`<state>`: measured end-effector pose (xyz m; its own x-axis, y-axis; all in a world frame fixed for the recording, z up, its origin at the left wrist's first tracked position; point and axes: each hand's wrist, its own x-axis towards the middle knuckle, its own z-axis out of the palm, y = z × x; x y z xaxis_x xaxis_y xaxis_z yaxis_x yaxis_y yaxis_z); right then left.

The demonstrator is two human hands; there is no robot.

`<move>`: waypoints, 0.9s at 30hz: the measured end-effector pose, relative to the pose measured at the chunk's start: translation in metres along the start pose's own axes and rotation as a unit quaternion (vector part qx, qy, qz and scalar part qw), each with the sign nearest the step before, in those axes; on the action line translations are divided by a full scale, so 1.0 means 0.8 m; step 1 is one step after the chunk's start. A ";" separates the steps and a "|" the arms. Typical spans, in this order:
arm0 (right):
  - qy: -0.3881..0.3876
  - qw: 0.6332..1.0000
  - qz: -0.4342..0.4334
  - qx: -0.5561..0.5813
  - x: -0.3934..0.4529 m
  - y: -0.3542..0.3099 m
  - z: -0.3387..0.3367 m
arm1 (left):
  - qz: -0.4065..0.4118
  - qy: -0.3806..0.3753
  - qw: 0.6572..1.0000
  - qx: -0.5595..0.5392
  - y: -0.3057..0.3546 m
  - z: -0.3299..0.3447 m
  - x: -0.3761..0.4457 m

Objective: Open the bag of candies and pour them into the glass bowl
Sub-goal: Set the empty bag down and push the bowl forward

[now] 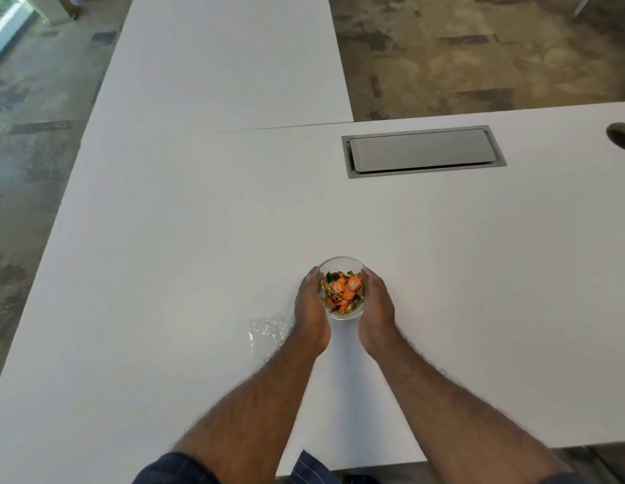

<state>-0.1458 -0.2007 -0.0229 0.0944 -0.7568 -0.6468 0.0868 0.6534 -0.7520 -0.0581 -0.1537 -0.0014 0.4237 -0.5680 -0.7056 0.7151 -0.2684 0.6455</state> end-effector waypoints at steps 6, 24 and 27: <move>0.017 0.999 0.010 0.047 0.010 -0.026 -0.011 | -0.004 -0.013 1.000 0.003 0.002 0.042 0.005; 0.055 0.992 0.011 0.116 0.123 -0.187 -0.121 | -0.042 -0.065 0.994 0.083 0.006 0.262 0.060; 0.062 0.993 0.009 0.105 0.138 -0.201 -0.137 | -0.040 -0.069 0.993 0.089 -0.002 0.289 0.069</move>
<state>-0.2582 -0.3908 0.0123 -0.0232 -0.7331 -0.6798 0.2917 0.6454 -0.7060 -0.1644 -0.3643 0.0264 0.2795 -0.6373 -0.7182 0.6285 -0.4440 0.6386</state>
